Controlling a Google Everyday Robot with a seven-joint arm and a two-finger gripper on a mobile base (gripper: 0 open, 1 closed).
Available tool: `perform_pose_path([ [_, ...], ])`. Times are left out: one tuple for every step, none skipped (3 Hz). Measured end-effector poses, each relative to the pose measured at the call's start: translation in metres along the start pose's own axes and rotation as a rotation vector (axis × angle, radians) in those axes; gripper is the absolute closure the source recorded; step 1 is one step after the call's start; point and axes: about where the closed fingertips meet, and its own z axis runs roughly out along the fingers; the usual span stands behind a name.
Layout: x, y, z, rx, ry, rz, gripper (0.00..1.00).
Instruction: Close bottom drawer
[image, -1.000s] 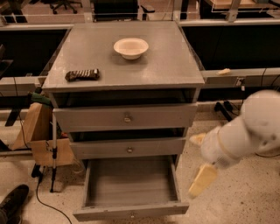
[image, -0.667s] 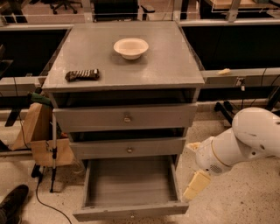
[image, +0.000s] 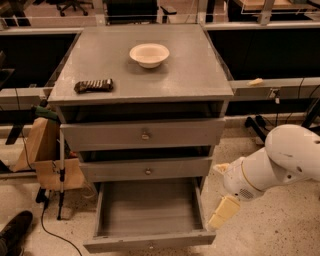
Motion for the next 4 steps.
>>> perform_pose_path([
  [0.019,-0.003,0.064,-0.061,-0.018,0.025,0.0],
  [0.052,-0.003,0.138,-0.107,-0.073,0.07,0.0],
  [0.093,0.003,0.208,-0.14,-0.124,0.152,0.19],
  [0.132,0.008,0.271,-0.121,-0.196,0.243,0.42],
])
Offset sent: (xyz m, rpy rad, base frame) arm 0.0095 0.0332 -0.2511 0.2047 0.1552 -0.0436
